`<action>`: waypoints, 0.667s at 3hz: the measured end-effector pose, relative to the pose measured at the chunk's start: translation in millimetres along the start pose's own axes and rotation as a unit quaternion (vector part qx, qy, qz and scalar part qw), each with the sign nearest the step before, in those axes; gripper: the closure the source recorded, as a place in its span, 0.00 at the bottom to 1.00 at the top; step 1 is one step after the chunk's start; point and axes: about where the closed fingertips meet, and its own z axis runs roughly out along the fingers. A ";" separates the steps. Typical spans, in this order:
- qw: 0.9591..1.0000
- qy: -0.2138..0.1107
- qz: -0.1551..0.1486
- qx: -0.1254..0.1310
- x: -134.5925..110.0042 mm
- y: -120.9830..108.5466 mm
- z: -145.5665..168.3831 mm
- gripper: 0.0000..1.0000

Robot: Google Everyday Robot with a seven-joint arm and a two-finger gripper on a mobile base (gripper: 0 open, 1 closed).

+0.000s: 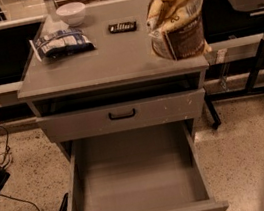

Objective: Pick brown chip bag from middle drawer and place on counter

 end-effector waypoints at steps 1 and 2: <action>0.999 0.007 -0.018 0.039 -21.7 -43.2 -14.0 1.00; 0.996 -0.016 -0.029 0.082 -39.0 -76.0 -33.8 1.00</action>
Offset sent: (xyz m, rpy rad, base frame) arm 0.0945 0.0109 0.1532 -0.0273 -0.2153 0.0645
